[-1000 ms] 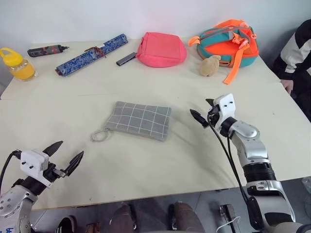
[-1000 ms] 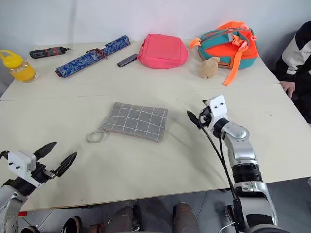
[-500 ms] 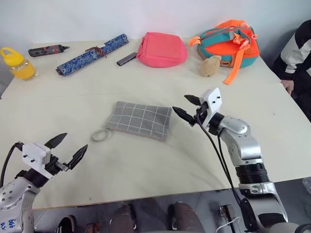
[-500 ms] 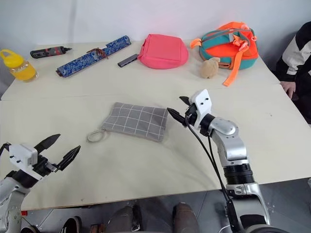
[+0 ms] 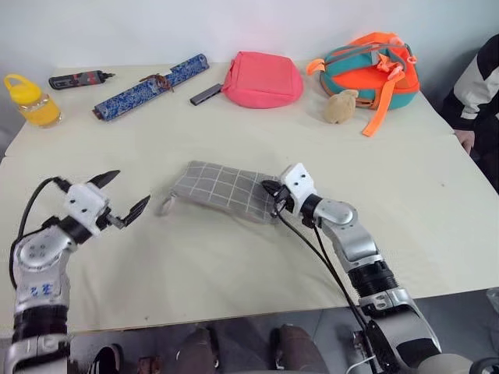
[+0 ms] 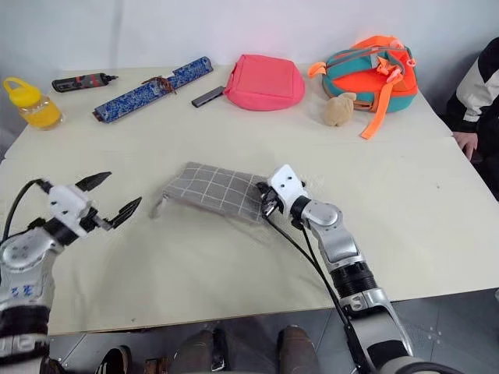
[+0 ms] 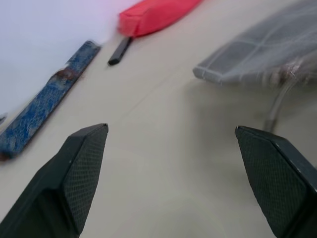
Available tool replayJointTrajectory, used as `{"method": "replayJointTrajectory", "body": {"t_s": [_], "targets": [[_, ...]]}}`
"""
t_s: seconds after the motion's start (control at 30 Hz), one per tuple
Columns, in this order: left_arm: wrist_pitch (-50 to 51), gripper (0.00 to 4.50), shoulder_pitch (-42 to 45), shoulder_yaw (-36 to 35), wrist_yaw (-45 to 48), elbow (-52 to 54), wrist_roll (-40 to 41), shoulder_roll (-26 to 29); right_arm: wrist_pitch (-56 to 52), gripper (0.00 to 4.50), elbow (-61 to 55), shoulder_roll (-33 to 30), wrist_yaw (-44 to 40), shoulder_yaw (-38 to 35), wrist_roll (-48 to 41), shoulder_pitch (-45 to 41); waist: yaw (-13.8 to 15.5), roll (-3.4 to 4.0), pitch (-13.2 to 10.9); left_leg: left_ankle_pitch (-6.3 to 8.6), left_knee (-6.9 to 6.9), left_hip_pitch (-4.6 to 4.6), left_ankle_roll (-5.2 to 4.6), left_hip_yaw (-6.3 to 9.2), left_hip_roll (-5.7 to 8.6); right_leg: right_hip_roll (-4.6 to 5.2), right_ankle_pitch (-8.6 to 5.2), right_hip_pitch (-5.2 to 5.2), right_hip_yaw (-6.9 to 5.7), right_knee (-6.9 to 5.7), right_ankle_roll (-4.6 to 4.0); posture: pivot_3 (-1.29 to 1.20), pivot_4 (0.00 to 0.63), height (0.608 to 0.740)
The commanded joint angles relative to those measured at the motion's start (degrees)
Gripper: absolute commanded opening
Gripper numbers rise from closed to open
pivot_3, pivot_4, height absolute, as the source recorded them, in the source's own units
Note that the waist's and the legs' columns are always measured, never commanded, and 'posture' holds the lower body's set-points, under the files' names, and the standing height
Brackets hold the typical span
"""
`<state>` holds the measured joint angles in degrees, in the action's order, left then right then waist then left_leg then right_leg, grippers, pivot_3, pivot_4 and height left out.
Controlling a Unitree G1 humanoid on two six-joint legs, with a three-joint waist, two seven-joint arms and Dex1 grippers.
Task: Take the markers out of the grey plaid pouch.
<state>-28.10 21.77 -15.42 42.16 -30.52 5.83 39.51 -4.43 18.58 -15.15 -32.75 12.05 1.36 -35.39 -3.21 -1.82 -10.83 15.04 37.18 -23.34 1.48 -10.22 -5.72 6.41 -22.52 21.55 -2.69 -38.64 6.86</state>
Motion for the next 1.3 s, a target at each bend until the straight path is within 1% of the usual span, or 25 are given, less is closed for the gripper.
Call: {"method": "replayJointTrajectory", "body": {"t_s": [0.03, 0.13, 0.33, 0.53, 0.57, 0.67, 0.7, 0.93, 1.03, 1.07, 1.1, 1.17, 1.27, 1.3], "targets": [[-11.1, 4.35, 5.3, 4.7, 0.2, -9.4, -5.5, 1.4, 1.9, 0.03, -0.1, -0.8, 0.1, -0.7, 0.7, -0.4, 0.0, 0.00, 0.0, 0.00, 0.00, 0.00, 0.00, -0.02, 0.00, 0.00, 0.00, 0.00, 0.00, -0.01, 0.00, 0.00, 0.150, 0.740], [-16.7, 4.35, 10.6, 8.3, 0.1, -17.0, -8.0, 0.9, 2.4, 0.03, -0.3, -1.0, -0.5, -0.9, 0.6, -0.4, -0.2, 0.00, 0.0, 0.00, -0.03, -0.01, 0.00, -0.16, -0.03, -0.03, 0.00, 0.04, -0.03, -0.01, 0.01, 0.00, 0.150, 0.740], [-23.7, 4.35, 18.6, 13.1, -0.9, -26.8, -11.1, -1.6, 2.4, 0.03, -1.5, -0.8, -0.7, -0.7, 0.3, 0.7, 0.0, -0.01, 0.0, 0.00, 0.05, -0.04, 0.00, -0.45, -0.06, -0.04, 0.00, 0.05, -0.07, -0.04, 0.01, 0.00, 0.150, 0.740], [-28.2, 4.35, 21.2, 15.3, 0.4, -30.2, -10.9, -3.0, 1.8, 0.03, -3.4, -0.8, -0.8, -0.7, 0.1, 2.1, -0.2, -0.01, 0.0, 0.00, 0.04, -0.01, 0.01, -0.50, -0.08, -0.04, 0.01, 0.08, -0.07, -0.11, 0.02, 0.00, 0.150, 0.740], [-27.6, 4.35, 21.3, 15.4, 2.9, -30.5, -9.6, -3.4, 1.8, 0.03, -3.4, -0.9, -0.8, -0.9, 0.1, 2.1, -0.2, -0.01, 0.0, 0.00, 0.04, -0.02, 0.01, -0.49, -0.08, -0.04, 0.01, 0.08, -0.07, -0.10, 0.02, 0.00, 0.150, 0.740], [-28.0, 3.79, 21.0, 15.9, 3.9, -31.5, -9.4, -3.4, 1.8, 0.00, -3.5, -1.0, -0.8, -1.1, 0.1, 1.8, -0.2, -0.01, 0.0, 0.00, 0.05, -0.01, 0.01, -0.50, -0.08, -0.04, 0.01, 0.08, -0.07, -0.12, 0.02, 0.00, 0.150, 0.740], [-28.3, 3.53, 20.9, 16.0, 3.5, -31.6, -9.7, -3.4, 1.8, 0.00, -3.4, -1.0, -0.8, -1.1, 0.1, 1.7, -0.2, -0.01, 0.0, 0.00, 0.06, -0.01, 0.01, -0.50, -0.07, -0.04, 0.01, 0.08, -0.07, -0.12, 0.02, 0.00, 0.150, 0.740], [-28.5, 1.18, 20.5, 15.8, 4.3, -31.3, -8.6, -3.8, 1.9, 0.00, -3.6, -0.6, -0.6, -0.7, 0.2, 1.8, -0.1, -0.01, 0.0, 0.00, 0.10, -0.02, 0.00, -0.49, -0.08, -0.03, 0.01, 0.08, -0.07, -0.14, 0.02, 0.00, 0.150, 0.740], [-27.9, 0.26, 20.2, 15.5, 4.4, -30.9, -7.8, -3.8, 2.1, 0.00, -4.3, -0.8, -0.9, -0.7, 0.0, 2.0, -0.2, -0.01, 0.0, 0.00, 0.10, -0.01, 0.00, -0.49, -0.07, -0.02, 0.01, 0.08, -0.07, -0.16, 0.02, 0.00, 0.150, 0.740], [-27.8, 0.02, 19.9, 15.4, 4.6, -30.4, -7.3, -3.8, 1.8, 0.00, -5.1, -0.8, -2.2, -1.2, -1.5, 2.1, -0.2, -0.01, 0.0, 0.00, 0.09, -0.01, 0.00, -0.49, -0.07, -0.02, 0.01, 0.08, -0.07, -0.17, 0.02, 0.00, 0.150, 0.740], [-27.7, 0.02, 19.7, 15.3, 4.7, -30.0, -6.8, -3.9, 1.1, 0.00, -6.0, -0.8, -3.5, -1.9, -3.3, 2.1, -0.1, -0.01, 0.0, 0.00, 0.10, -0.01, 0.00, -0.49, -0.07, -0.02, 0.01, 0.08, -0.07, -0.17, 0.02, 0.00, 0.150, 0.740], [-27.5, 0.00, 19.2, 15.3, 4.5, -29.1, -6.5, -3.9, -0.1, 0.39, -8.1, -1.4, -5.8, -2.9, -5.8, 2.0, -0.1, -0.01, 0.0, 0.00, 0.09, -0.01, 0.00, -0.48, -0.07, -0.03, 0.01, 0.08, -0.07, -0.17, 0.02, 0.00, 0.150, 0.740], [-25.7, 0.00, 18.2, 15.2, 4.3, -26.9, -5.6, -4.2, -0.6, 1.26, -13.3, -3.0, -10.4, -4.4, -10.1, 0.5, -0.1, -0.01, 0.0, 0.00, 0.10, -0.01, 0.00, -0.47, -0.07, -0.02, 0.01, 0.08, -0.07, -0.17, 0.02, 0.00, 0.150, 0.740], [-24.7, 0.00, 17.8, 15.2, 4.1, -25.9, -5.4, -4.3, -1.0, 1.68, -15.4, -3.7, -12.1, -4.5, -11.4, 0.1, -0.1, -0.01, 0.0, 0.00, 0.10, -0.02, 0.00, -0.47, -0.07, -0.02, 0.01, 0.08, -0.07, -0.17, 0.02, 0.00, 0.150, 0.740]]}}
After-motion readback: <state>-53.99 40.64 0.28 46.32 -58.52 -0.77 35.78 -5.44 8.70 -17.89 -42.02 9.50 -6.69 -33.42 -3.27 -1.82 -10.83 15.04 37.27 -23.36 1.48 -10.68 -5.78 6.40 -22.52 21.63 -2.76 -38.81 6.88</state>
